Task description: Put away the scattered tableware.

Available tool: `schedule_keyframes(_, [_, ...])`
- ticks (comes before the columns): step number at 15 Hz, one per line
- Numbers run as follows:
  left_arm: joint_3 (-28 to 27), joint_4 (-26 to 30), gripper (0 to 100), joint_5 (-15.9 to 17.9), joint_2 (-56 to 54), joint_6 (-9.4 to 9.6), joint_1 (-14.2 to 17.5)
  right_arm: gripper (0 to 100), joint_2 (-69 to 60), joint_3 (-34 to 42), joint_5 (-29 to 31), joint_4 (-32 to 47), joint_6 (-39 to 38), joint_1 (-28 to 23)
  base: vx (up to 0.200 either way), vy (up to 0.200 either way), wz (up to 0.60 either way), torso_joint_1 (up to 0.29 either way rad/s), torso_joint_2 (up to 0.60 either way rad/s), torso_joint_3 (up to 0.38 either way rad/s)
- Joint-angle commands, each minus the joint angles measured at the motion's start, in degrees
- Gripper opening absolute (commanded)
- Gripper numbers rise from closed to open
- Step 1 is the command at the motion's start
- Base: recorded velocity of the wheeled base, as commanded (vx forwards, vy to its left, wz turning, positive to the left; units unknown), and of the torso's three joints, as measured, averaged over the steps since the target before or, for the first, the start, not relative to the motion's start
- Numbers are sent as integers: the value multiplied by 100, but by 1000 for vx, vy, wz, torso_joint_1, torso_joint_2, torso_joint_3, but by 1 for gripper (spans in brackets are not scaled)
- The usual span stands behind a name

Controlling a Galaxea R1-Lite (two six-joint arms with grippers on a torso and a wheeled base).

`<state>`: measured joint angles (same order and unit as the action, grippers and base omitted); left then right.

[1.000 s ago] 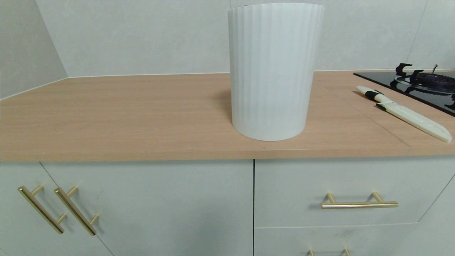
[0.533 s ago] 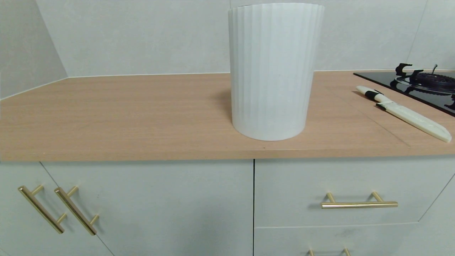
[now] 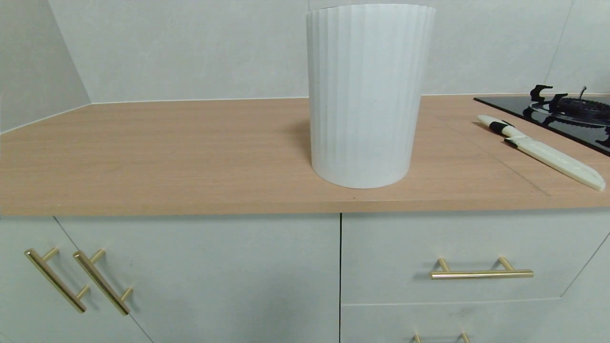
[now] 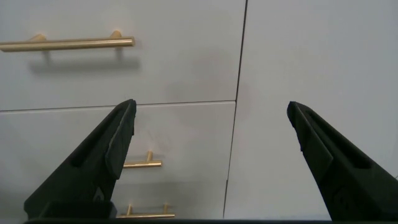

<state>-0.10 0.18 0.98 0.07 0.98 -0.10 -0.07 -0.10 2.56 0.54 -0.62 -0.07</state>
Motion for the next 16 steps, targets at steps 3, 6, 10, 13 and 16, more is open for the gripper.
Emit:
schedule_keyframes(3, [1,-1,100,-1,1,-1,1,100,7,1,-1,-1,1,-1,0,0,0,23,-106,-72])
schedule_keyframes(6, [1,-1,100,-10,1,-1,1,100,7,1,-1,-1,1,-1,0,0,0,80,-248,-274])
schedule_keyframes(10, [1,-1,100,-1,1,-1,1,100,7,1,-1,-1,1,-1,0,0,0,181,-527,-294])
schedule_keyframes(13, [1,-1,100,-1,1,-1,1,100,7,1,-1,-1,1,-1,0,0,0,181,-481,-282])
schedule_keyframes(16, [1,-1,100,-1,1,-1,1,100,7,1,-1,-1,1,-1,0,0,0,191,-483,-282])
